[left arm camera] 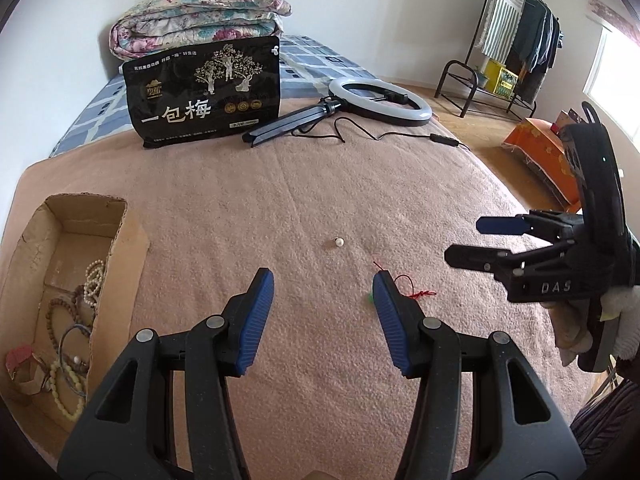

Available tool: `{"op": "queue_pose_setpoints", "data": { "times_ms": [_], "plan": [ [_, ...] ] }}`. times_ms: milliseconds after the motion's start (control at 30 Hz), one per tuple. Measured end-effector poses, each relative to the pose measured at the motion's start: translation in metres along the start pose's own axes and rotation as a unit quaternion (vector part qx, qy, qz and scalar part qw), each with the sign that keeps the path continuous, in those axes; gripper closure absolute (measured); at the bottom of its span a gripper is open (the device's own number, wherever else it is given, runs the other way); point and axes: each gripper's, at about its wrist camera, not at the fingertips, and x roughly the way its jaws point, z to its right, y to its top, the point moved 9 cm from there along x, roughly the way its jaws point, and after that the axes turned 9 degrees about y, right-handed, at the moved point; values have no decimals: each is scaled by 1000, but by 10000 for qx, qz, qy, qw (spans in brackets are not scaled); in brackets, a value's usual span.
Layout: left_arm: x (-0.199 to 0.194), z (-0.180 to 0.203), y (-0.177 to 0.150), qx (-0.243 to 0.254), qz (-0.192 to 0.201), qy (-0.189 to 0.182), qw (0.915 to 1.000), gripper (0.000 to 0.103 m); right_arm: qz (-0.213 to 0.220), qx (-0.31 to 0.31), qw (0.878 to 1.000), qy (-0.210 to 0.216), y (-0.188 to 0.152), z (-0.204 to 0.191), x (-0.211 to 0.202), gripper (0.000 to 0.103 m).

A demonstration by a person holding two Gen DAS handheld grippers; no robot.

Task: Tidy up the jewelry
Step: 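Grasp the green pendant by its string with right gripper while left gripper closes on the pearl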

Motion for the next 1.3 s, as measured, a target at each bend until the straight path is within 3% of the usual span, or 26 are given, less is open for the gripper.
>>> {"op": "queue_pose_setpoints", "data": {
  "times_ms": [300,400,700,833,1000,1300],
  "plan": [
    [41,1,1,117,-185,-82,9997,60,-372,-596,9971,299,-25,-30,37,44],
    [52,3,1,141,-282,-124,9994,69,-517,-794,9950,303,-32,-37,50,48],
    [79,16,4,246,-317,-265,9988,70,-588,-1258,9902,121,-34,-43,68,60],
    [90,21,6,302,-349,-280,9985,74,-567,-1282,9901,109,-32,-42,71,62],
    [103,24,7,212,-406,-360,9983,74,-514,-1307,9901,-21,-28,-35,71,78],
    [124,36,8,290,-422,-278,9983,79,-396,-949,9944,-256,-18,-3,69,82]
  ]
}}
